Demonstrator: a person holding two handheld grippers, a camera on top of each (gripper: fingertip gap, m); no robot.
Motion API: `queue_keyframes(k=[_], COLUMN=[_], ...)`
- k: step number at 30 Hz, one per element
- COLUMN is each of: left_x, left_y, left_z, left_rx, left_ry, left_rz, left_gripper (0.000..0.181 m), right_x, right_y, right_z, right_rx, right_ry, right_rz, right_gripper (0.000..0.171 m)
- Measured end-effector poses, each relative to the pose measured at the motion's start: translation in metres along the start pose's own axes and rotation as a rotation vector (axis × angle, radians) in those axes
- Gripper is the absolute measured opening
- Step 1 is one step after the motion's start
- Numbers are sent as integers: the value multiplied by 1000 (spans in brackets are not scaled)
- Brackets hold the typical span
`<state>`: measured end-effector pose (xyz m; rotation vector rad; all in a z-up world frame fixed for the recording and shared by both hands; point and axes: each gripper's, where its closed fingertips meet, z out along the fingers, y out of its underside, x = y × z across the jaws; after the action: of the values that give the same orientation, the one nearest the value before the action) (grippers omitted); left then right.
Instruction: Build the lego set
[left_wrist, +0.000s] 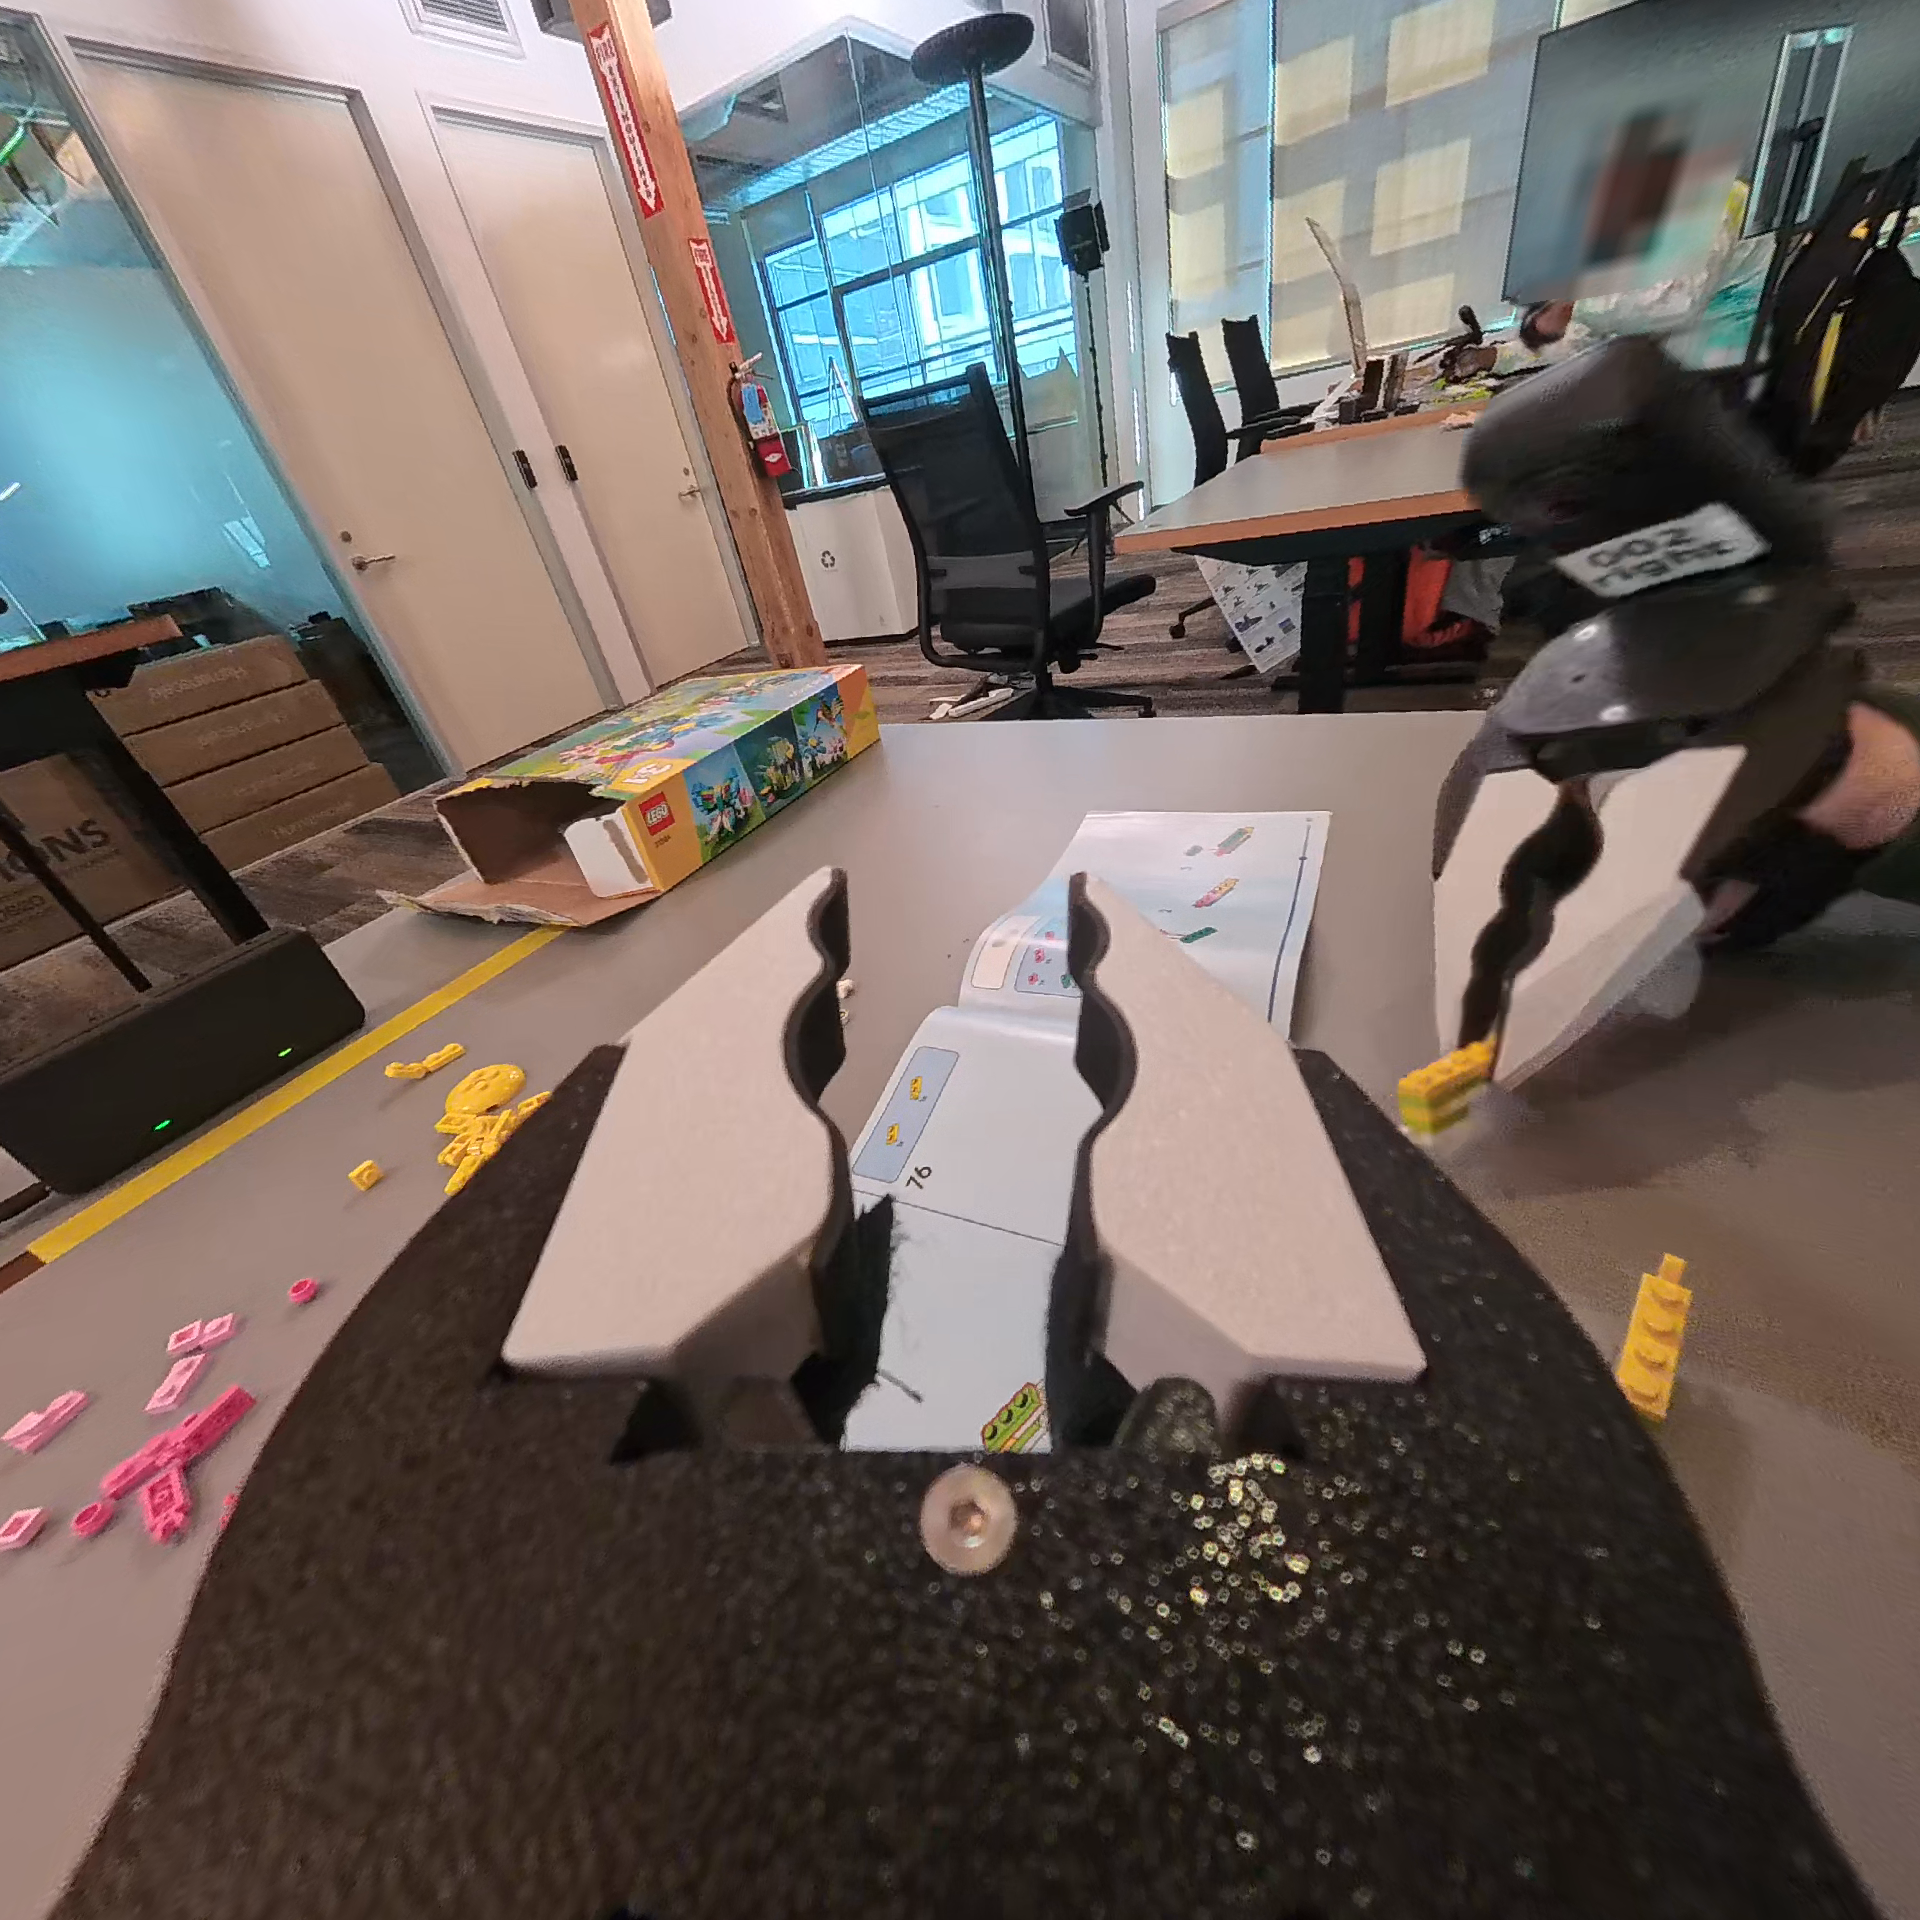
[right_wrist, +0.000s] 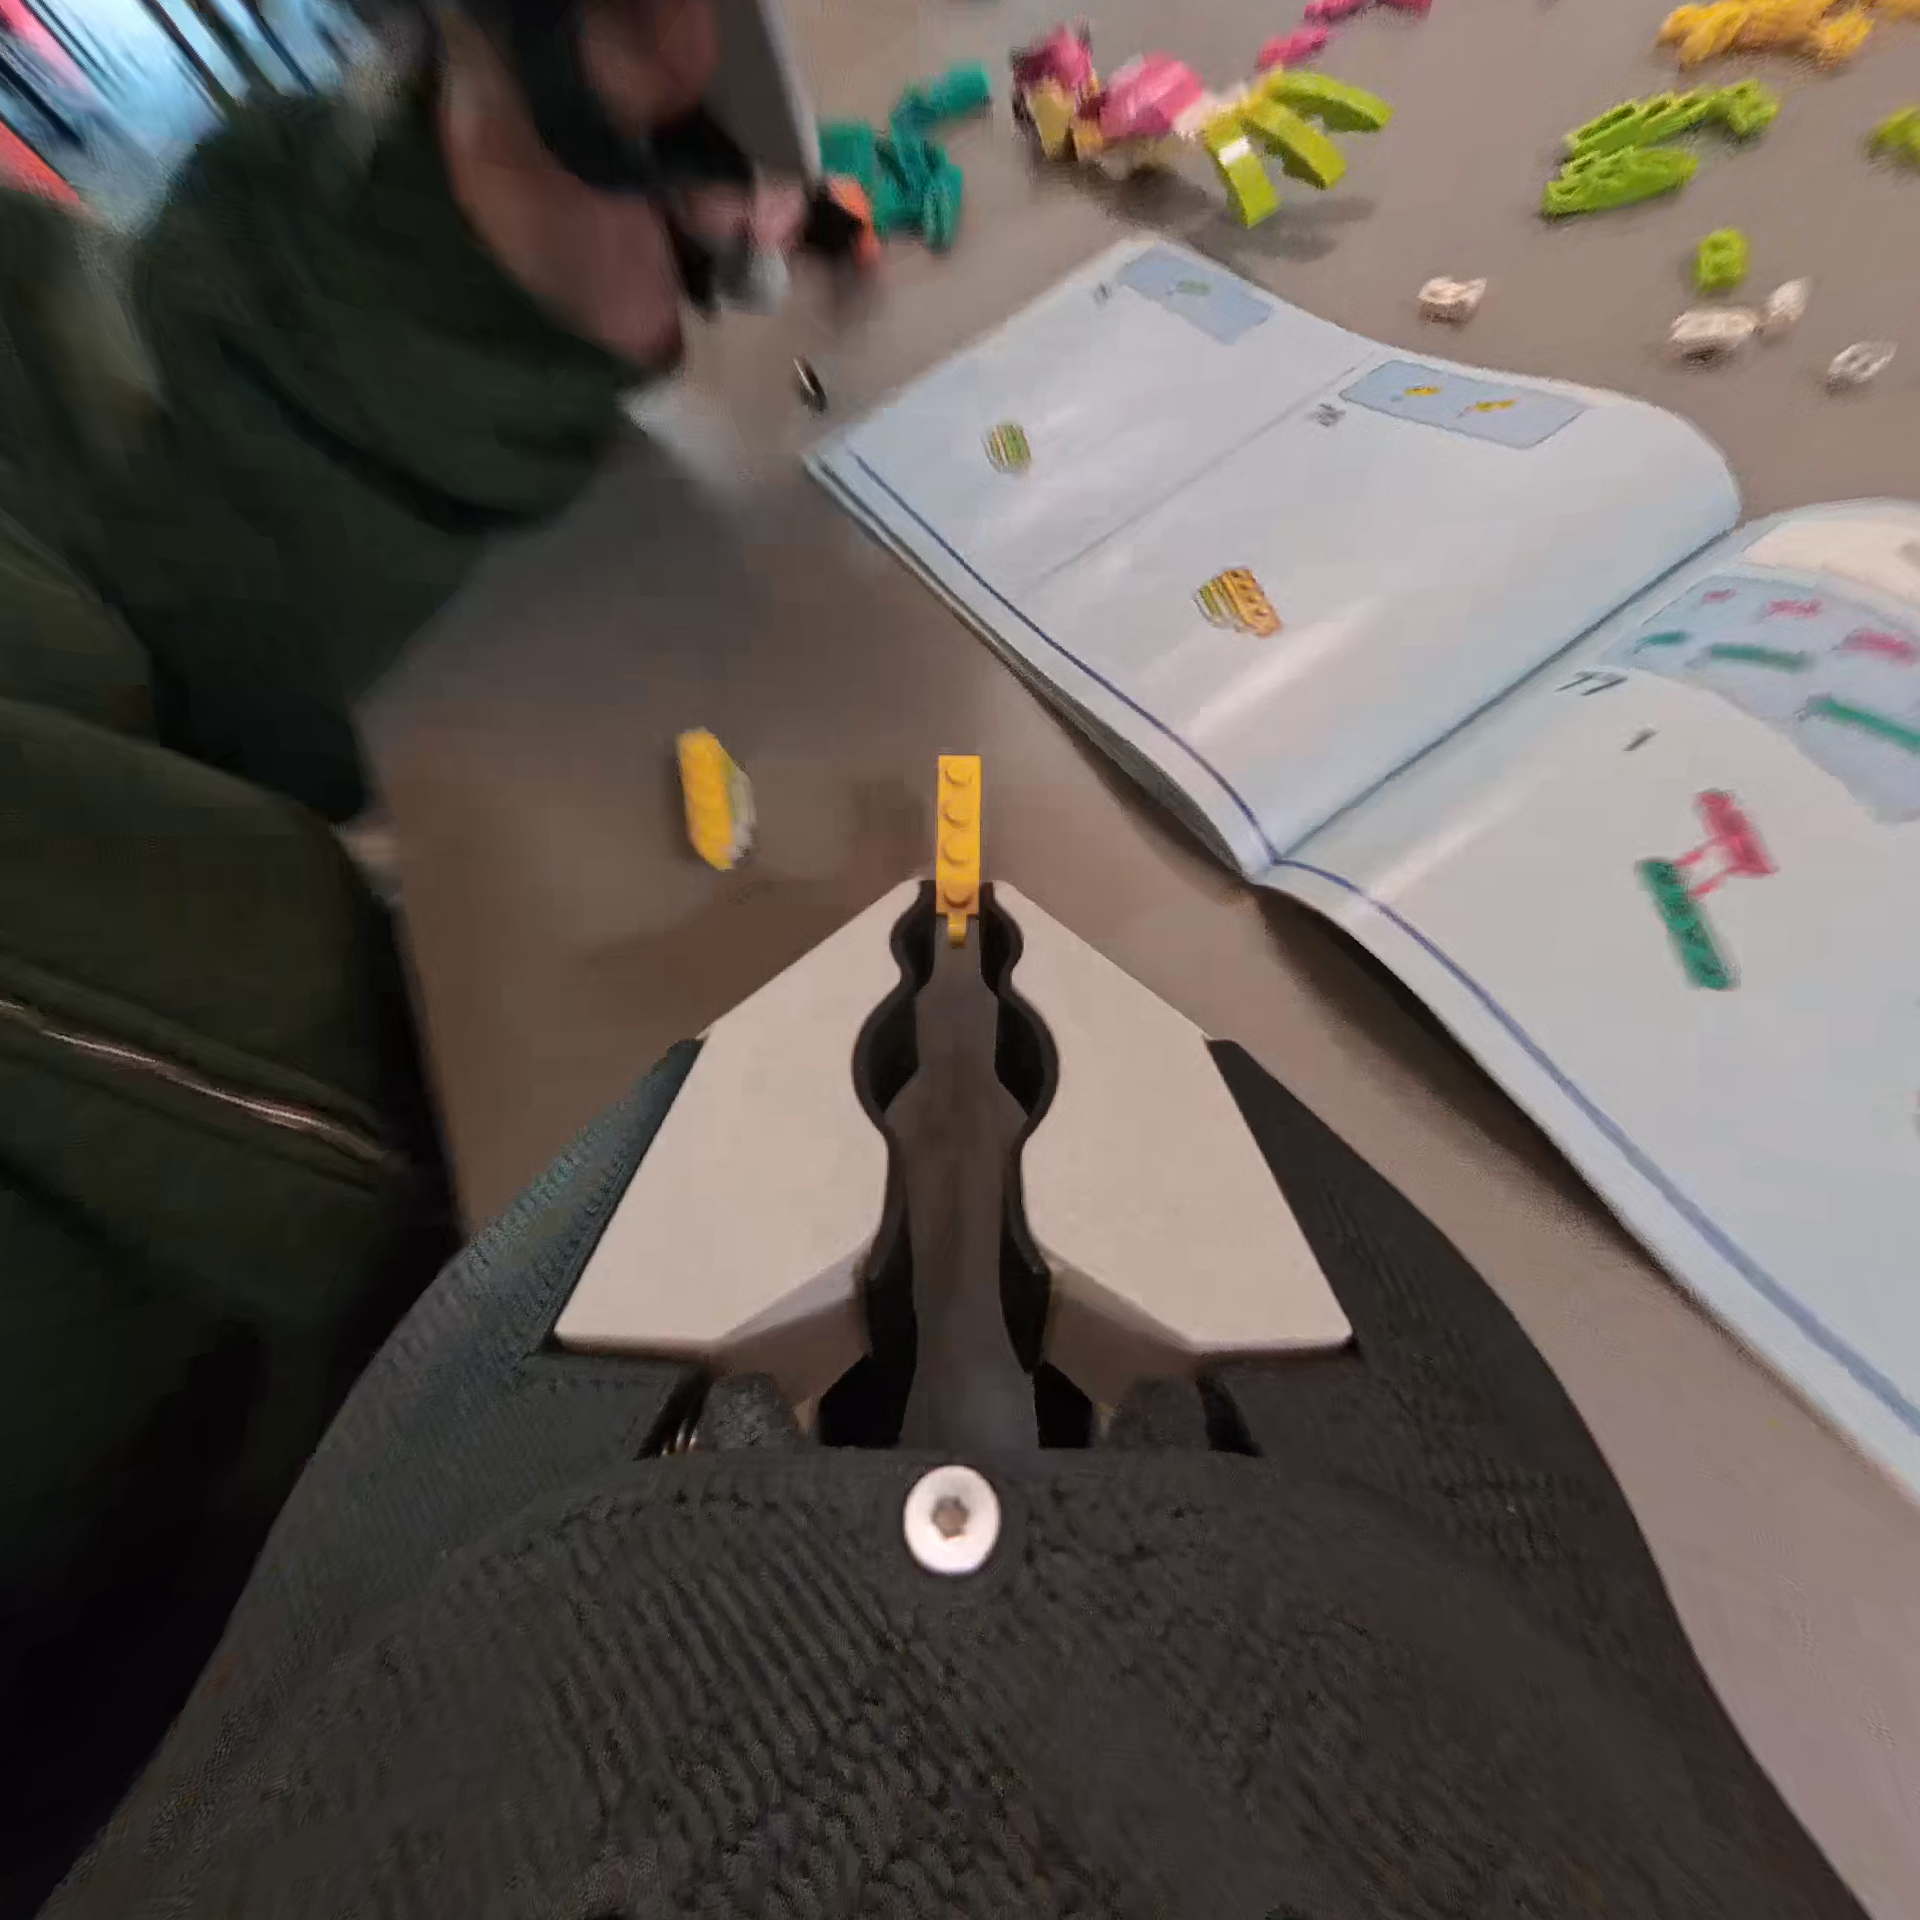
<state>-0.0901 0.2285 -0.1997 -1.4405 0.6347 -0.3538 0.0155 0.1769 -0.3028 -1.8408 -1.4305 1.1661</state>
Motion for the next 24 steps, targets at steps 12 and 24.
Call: queue_keyframes(k=[12,24], left_x=[4,92], left_y=[0,14], left_z=[1,7], left_rx=[-1,-125], left_ry=[17,508], left_rz=[5,-160], left_gripper=[40,43], right_x=[-5,-17], right_y=[-25,-40], right_z=[-23,-25], right_rx=[246,312], right_ry=[-380,-398], right_rz=[556,430], right_gripper=[6,6])
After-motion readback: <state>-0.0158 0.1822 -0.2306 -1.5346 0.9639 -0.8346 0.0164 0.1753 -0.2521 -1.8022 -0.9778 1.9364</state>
